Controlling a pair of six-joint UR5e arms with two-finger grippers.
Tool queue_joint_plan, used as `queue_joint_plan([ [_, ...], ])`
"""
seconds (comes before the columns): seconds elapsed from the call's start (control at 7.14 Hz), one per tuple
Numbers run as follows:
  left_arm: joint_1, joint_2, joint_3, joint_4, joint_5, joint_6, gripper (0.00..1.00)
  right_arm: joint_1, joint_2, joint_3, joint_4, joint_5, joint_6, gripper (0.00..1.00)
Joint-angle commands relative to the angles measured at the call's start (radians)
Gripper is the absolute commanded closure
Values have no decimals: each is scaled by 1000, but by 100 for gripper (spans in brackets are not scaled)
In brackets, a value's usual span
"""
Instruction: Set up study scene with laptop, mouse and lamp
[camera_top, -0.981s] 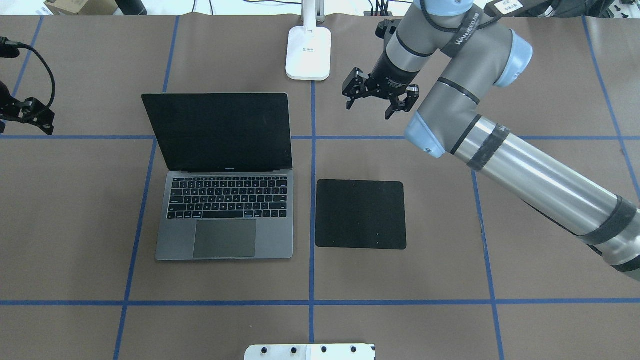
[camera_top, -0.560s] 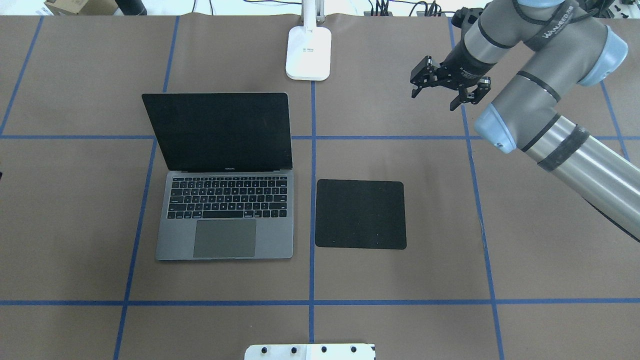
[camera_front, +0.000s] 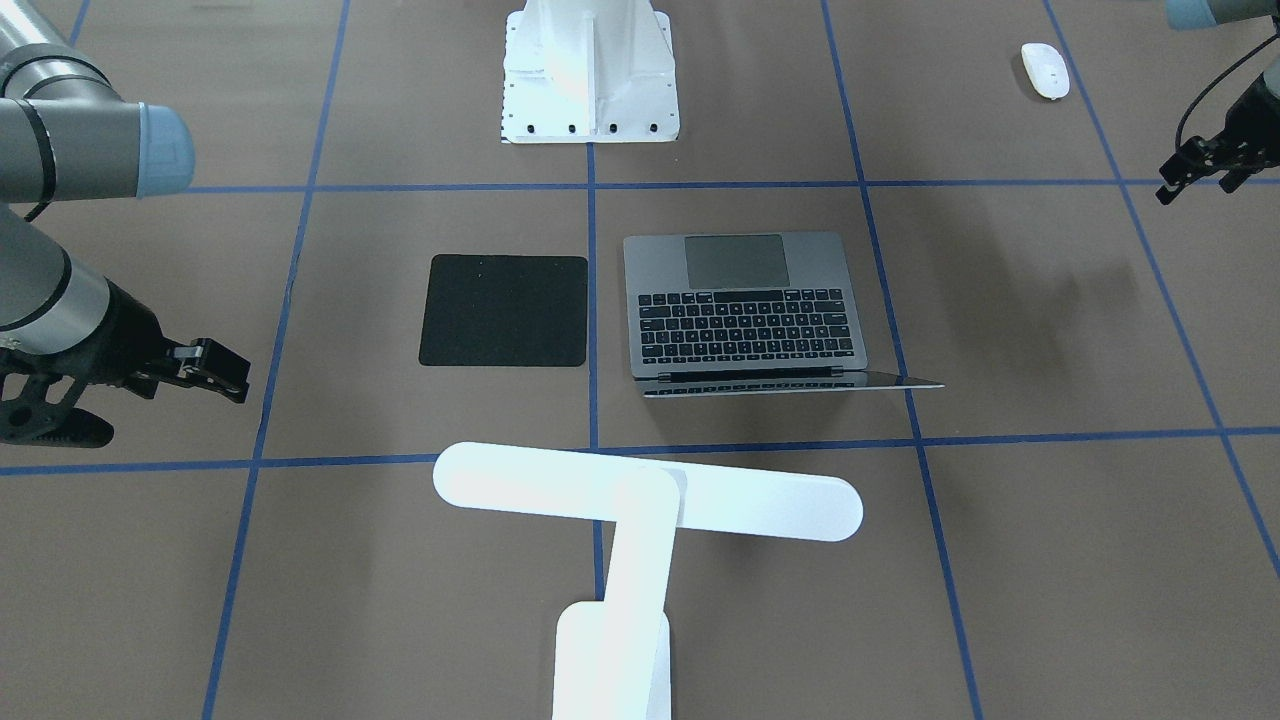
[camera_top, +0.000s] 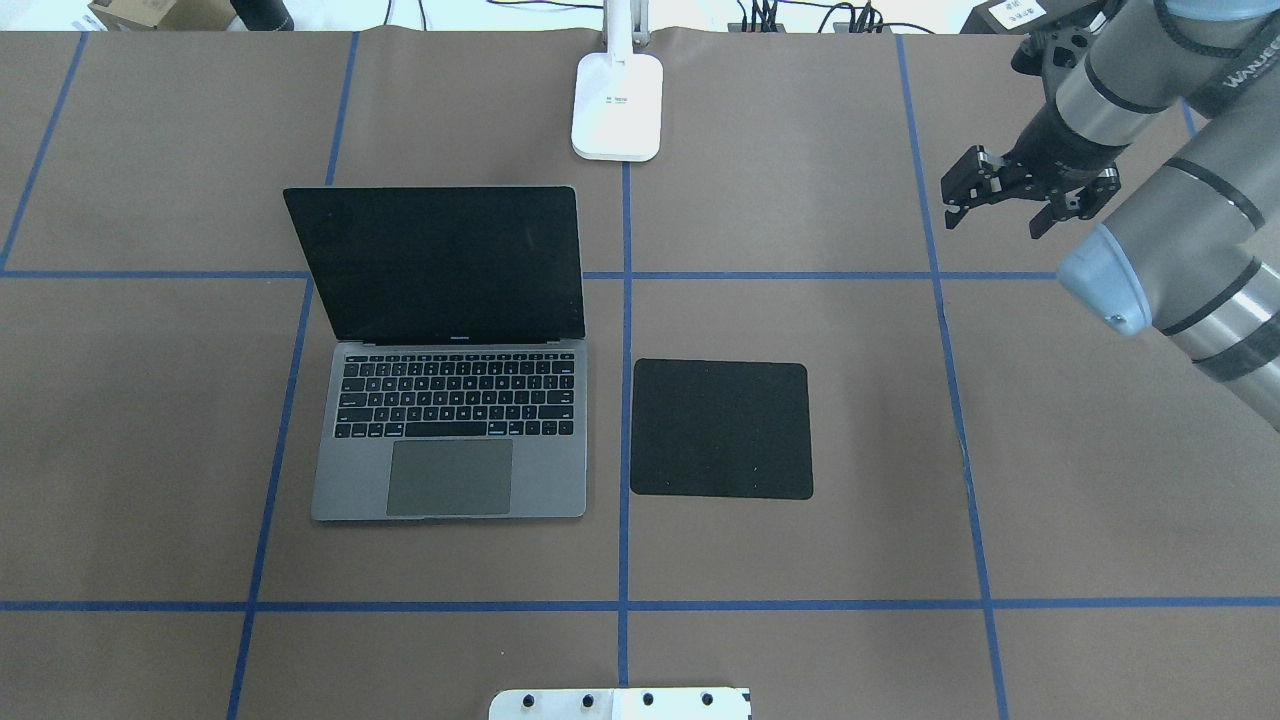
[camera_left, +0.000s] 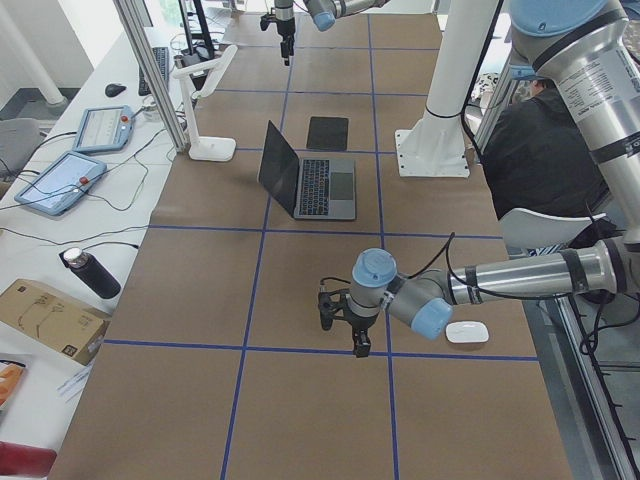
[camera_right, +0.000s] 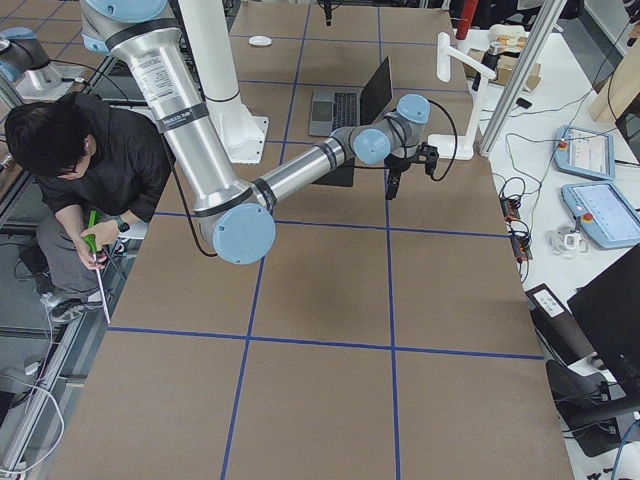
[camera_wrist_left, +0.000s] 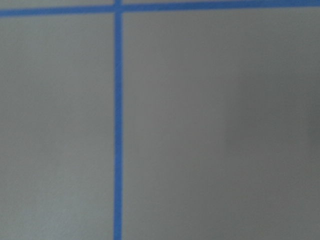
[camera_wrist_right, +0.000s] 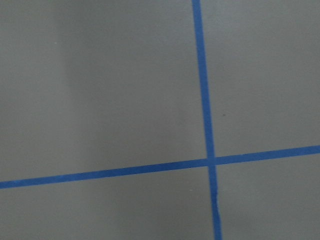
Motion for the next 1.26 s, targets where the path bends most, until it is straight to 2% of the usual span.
queue_joint_plan([
  [0.0,2,162,29,-178,-21,-18,0,-1,-124,92,-25,-48,-95,0],
  [0.28,4,201,31,-197,-41,-32,0,-12,-149,123,-25,-46,-85,0],
  [0.7,22,198,29,-232,-57,-132,0,-48,-149,131,-24,-46,-60,0],
  [1.12,180,163,29,-272,-32,-316,0,-84,-141,146,-21,-49,-6,0],
])
